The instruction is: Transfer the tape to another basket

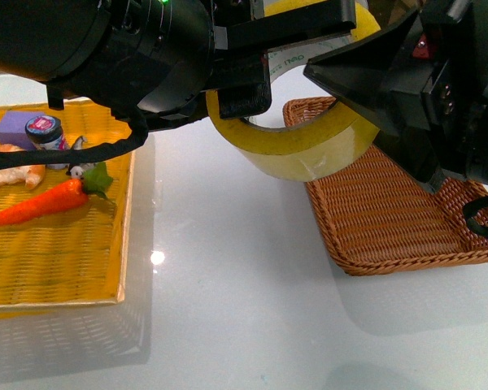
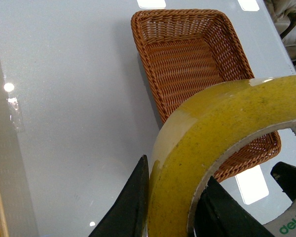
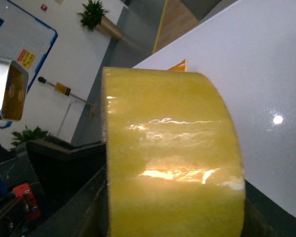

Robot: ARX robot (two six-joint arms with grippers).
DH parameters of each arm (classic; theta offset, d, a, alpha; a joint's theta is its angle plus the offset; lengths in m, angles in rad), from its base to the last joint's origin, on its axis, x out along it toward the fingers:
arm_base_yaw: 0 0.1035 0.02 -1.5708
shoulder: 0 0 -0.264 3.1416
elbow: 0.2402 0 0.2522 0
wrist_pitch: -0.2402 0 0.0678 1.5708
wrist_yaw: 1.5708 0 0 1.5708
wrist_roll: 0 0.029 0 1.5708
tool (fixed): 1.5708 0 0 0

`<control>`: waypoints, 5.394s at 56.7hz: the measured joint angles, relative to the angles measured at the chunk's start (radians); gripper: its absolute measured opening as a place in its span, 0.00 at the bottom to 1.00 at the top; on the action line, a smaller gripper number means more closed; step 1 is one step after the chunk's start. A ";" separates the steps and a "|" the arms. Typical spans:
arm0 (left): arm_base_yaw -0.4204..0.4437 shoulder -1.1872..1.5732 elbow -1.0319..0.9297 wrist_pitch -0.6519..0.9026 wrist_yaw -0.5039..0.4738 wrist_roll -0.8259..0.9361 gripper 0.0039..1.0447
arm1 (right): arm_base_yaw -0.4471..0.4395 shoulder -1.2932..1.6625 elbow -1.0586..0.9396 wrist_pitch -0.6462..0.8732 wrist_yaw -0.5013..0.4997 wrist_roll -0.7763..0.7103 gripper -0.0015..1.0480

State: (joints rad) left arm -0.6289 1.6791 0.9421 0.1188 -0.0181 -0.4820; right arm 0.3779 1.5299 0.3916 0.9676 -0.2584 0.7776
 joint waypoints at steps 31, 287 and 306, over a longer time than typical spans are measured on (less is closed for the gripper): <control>0.006 -0.009 0.000 0.027 0.032 -0.021 0.71 | 0.003 0.003 -0.001 0.026 -0.014 0.020 0.44; 0.626 -1.664 -0.928 -0.119 0.018 0.473 0.01 | -0.380 -1.511 -0.369 -0.959 0.259 -0.772 0.02; 0.626 -1.664 -0.928 -0.119 0.018 0.473 0.01 | -0.380 -1.524 -0.369 -0.966 0.259 -0.772 0.02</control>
State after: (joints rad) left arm -0.0032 0.0151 0.0143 -0.0002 0.0002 -0.0086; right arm -0.0017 0.0063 0.0227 0.0013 0.0006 0.0059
